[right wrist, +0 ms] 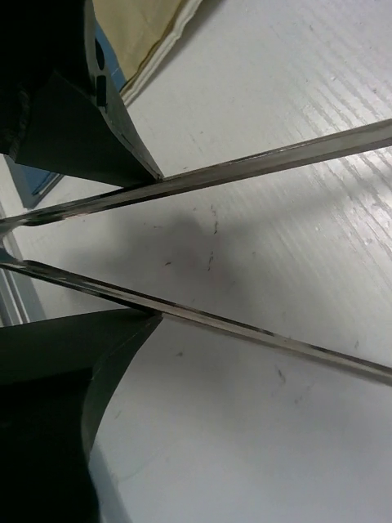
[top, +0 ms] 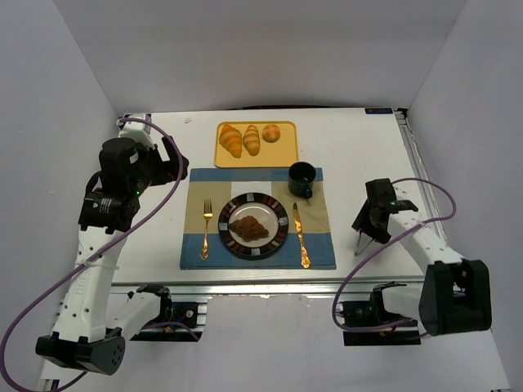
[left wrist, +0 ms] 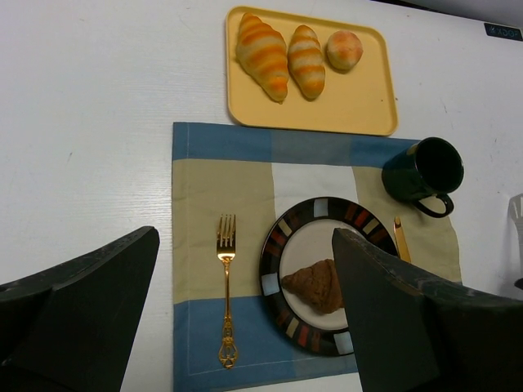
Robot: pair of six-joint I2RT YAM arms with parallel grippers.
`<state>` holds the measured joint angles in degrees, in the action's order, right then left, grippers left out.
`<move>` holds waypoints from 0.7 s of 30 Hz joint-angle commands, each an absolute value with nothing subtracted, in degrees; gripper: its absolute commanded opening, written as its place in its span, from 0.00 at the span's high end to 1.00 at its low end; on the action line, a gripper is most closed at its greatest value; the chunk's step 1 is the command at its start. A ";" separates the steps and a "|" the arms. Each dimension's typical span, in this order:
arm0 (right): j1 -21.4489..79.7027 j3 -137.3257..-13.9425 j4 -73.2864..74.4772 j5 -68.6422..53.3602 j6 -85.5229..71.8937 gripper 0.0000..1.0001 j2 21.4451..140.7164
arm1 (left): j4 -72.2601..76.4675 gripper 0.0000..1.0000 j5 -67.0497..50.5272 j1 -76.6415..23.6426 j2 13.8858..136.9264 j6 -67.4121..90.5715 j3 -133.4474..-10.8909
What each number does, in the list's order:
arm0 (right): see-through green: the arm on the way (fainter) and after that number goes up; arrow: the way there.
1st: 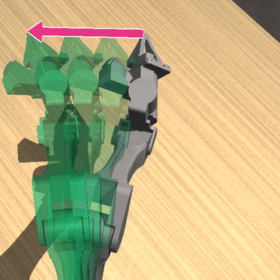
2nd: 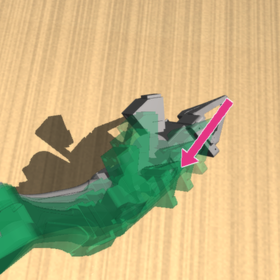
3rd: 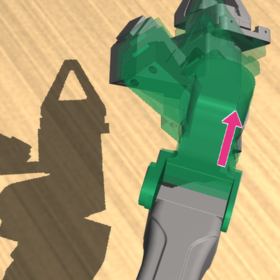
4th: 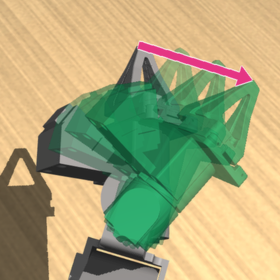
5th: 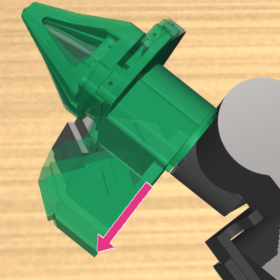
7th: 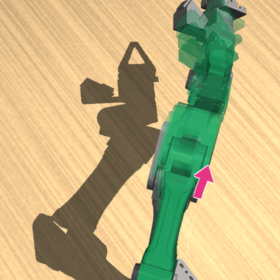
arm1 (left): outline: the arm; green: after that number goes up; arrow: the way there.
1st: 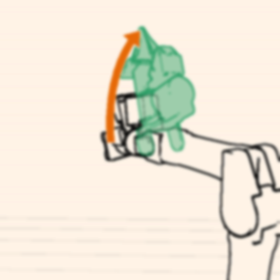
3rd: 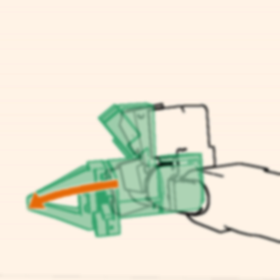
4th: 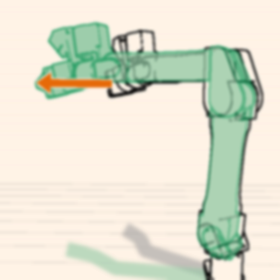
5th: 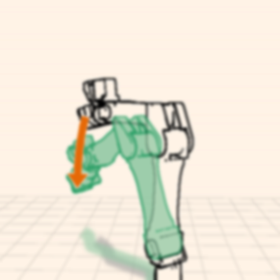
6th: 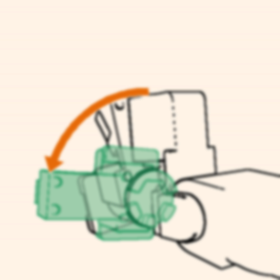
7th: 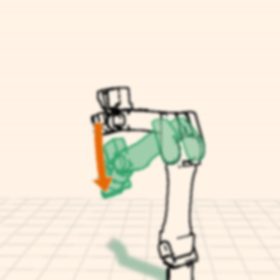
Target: Place the bread
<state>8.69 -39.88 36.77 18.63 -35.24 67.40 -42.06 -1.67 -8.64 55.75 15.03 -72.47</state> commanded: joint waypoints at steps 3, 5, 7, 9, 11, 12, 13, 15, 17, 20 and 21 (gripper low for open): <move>8.44 -37.62 28.48 13.89 -35.33 0.26 72.77 | -42.36 0.02 -0.88 -8.88 54.76 14.24 -72.60; 8.53 -36.57 28.04 13.54 -36.29 0.16 74.26 | -42.45 0.02 -0.88 -8.88 54.76 14.15 -72.77; 8.52 -36.30 28.21 13.62 -36.65 0.12 74.71 | -42.71 0.02 -0.79 -8.88 54.93 13.89 -73.12; 8.44 -37.17 29.96 14.24 -36.83 0.11 73.75 | -43.06 0.02 0.96 -8.88 55.02 13.45 -73.48; 8.52 -40.06 32.59 14.94 -36.83 0.11 70.86 | -43.50 0.02 1.49 -8.88 55.02 13.10 -73.74; 8.53 -41.30 35.74 15.03 -36.83 0.11 69.45 | -43.59 0.02 1.67 -8.88 55.11 13.01 -73.91; 8.44 -42.70 37.42 15.03 -36.74 0.11 68.04 | -43.77 0.02 1.84 -8.88 55.19 13.01 -73.92; 8.44 -47.34 43.29 14.86 -36.30 0.11 63.04 | -43.77 0.02 2.28 -8.96 55.28 13.09 -74.18; 8.44 -50.52 47.70 14.07 -35.60 0.11 58.48 | -43.68 0.02 2.55 -8.88 55.90 13.88 -74.44; 8.53 -55.71 54.74 11.26 -35.60 0.11 52.85 | -43.07 0.02 2.46 -8.88 56.34 15.55 -74.44; 8.44 -56.07 55.80 10.82 -35.68 0.11 51.43 | -42.81 0.02 2.11 -8.88 56.51 15.64 -74.36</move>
<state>8.64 -52.95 46.22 13.06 -35.77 55.70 -43.33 1.63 -8.75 56.34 14.50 -72.49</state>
